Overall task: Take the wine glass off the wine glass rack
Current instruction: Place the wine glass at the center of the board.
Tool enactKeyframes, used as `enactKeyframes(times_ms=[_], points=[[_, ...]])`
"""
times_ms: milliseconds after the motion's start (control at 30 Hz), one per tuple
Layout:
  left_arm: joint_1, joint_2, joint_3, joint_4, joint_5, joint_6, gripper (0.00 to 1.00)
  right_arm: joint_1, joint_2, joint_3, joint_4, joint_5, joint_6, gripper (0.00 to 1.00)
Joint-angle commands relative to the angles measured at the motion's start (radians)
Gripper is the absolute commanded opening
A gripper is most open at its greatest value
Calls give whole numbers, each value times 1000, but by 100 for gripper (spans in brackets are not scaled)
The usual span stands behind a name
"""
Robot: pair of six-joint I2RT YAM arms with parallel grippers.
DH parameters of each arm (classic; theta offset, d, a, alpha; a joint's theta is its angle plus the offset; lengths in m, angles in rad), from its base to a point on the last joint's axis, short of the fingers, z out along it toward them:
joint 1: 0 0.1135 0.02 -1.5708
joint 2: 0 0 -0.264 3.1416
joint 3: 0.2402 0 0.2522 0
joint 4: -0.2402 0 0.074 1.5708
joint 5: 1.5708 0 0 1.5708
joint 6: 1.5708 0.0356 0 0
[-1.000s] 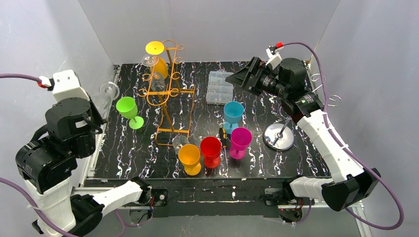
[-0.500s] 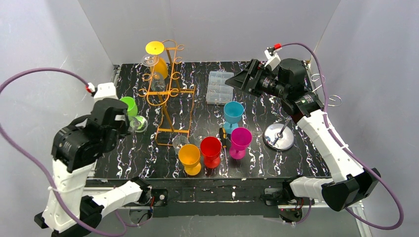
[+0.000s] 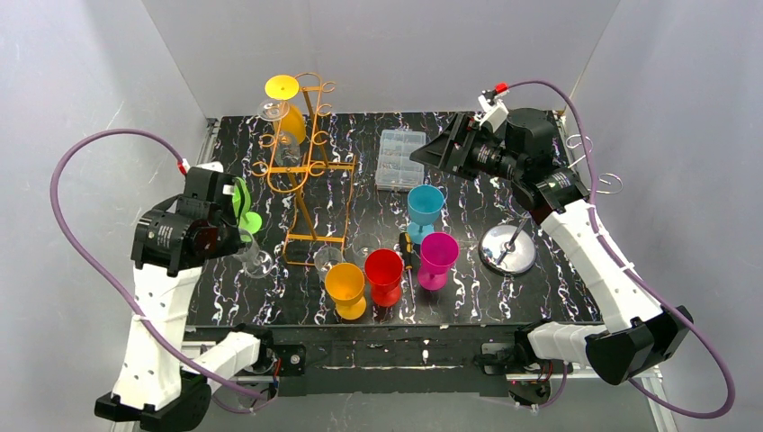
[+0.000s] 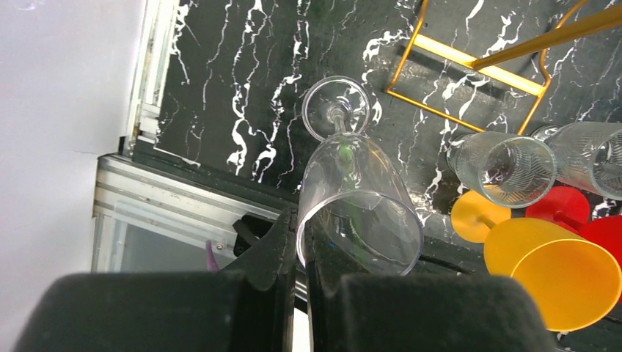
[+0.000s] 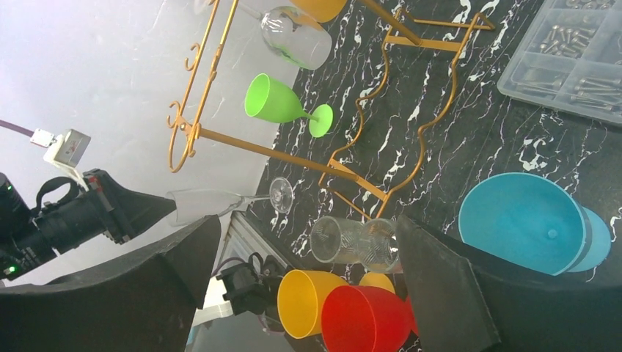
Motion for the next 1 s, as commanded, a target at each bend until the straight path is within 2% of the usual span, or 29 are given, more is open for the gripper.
enactKeyframes(times_ms=[0,300,733,967], points=[[85,3,-33,68,120,81,0,2,5,5,14,-27,-24,99],[176,81,-80,139,107,112,0,2,31,24,5,-58,-29,99],[370,135,-171,277,246,116,0,2,50,76,-95,-92,-83,98],[412,143,-220,313,281,113,0,2,55,119,-132,-89,-109,98]])
